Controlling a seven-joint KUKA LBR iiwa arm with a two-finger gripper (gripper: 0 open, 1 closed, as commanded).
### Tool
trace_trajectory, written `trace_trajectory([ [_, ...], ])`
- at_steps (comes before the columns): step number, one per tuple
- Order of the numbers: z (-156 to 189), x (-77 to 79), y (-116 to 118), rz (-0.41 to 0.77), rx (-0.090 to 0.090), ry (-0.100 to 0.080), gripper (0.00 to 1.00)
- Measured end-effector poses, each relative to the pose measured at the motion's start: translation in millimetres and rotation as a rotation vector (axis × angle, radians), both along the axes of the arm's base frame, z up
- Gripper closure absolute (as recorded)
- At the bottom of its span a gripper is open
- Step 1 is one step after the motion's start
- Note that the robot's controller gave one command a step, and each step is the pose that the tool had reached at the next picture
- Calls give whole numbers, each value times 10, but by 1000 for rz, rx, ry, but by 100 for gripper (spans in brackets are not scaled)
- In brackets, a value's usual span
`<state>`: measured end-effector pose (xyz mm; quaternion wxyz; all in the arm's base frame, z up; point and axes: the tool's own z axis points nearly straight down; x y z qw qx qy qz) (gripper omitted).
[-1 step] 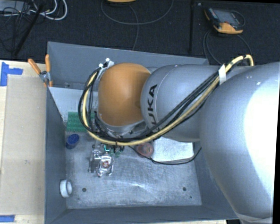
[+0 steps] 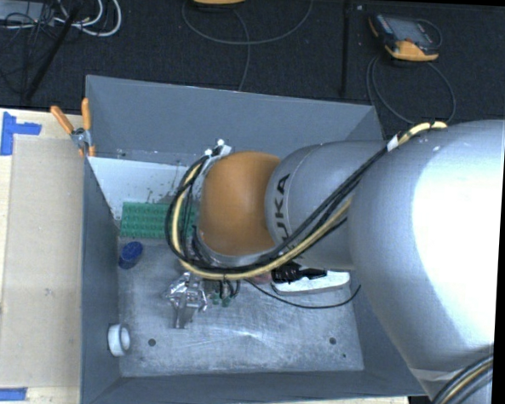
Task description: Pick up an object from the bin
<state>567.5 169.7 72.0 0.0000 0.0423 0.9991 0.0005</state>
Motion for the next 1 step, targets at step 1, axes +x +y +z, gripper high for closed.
trace_trajectory([
  [1,946,-472,-377,-81,-1,-2,0],
])
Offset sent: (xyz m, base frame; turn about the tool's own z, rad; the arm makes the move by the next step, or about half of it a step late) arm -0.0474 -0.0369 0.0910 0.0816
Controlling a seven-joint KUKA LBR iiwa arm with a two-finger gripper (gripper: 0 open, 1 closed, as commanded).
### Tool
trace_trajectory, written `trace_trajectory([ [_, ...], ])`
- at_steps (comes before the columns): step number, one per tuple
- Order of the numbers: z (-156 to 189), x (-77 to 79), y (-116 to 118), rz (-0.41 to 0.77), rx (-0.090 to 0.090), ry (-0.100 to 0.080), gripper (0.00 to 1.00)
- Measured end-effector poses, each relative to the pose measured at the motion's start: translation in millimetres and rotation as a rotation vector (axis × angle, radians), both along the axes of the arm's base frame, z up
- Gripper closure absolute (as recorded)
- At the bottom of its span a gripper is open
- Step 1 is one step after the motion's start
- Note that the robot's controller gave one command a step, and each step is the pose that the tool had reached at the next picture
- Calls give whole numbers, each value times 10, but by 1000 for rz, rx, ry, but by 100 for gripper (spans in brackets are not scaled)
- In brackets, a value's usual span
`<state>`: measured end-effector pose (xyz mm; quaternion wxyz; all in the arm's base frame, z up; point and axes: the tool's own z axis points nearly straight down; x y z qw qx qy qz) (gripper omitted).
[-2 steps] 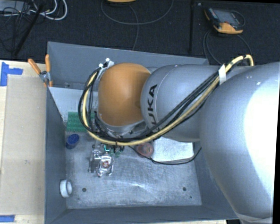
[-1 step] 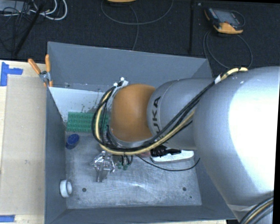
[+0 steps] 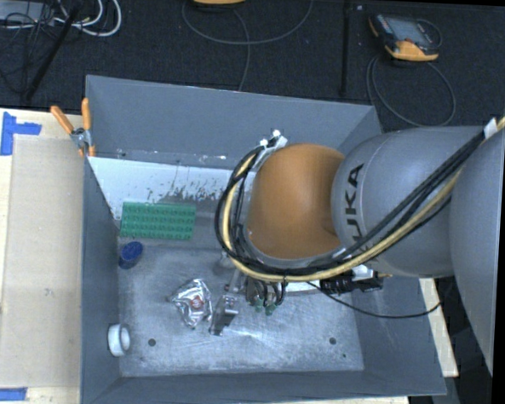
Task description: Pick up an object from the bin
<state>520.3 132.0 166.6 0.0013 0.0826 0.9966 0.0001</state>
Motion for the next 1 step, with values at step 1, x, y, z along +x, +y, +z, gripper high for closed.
trace_trajectory([
  [1,-966,319,243,-47,3,-1,0],
])
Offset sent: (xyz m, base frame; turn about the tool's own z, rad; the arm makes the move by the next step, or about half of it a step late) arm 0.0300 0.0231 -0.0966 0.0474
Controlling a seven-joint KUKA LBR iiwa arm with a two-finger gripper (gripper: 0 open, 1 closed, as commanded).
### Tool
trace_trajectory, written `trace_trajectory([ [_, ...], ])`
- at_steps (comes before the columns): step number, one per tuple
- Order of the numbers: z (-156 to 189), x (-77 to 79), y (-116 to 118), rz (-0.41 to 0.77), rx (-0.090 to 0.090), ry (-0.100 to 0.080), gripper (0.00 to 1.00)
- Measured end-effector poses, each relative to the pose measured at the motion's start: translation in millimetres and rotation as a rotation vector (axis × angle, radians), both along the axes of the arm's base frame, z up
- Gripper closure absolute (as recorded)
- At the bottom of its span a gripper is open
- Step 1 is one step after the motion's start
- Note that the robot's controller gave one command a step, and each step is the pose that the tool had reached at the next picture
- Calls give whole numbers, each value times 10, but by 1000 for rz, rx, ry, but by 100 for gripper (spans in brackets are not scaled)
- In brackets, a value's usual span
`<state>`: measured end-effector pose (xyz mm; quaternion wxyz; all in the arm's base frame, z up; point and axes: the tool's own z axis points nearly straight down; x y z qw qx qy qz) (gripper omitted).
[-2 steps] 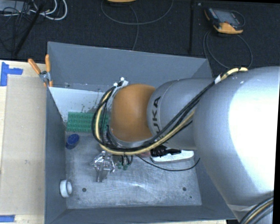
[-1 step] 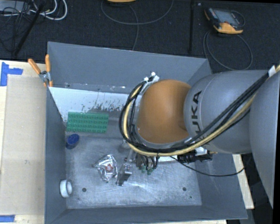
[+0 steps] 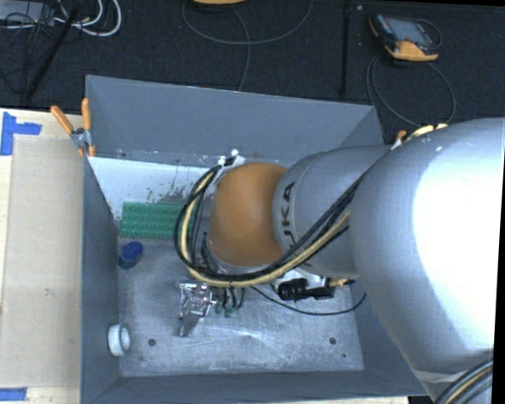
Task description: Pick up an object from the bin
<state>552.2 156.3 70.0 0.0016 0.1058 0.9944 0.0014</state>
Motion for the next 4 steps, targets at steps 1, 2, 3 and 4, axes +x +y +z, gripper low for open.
trace_trajectory([
  [1,38,10,1,-3,2,-2,100],
  [2,1345,-129,-154,171,-2,-3,100],
  [3,1235,-338,-163,138,-3,8,100],
  [4,1622,-150,-212,385,-3,0,100],
])
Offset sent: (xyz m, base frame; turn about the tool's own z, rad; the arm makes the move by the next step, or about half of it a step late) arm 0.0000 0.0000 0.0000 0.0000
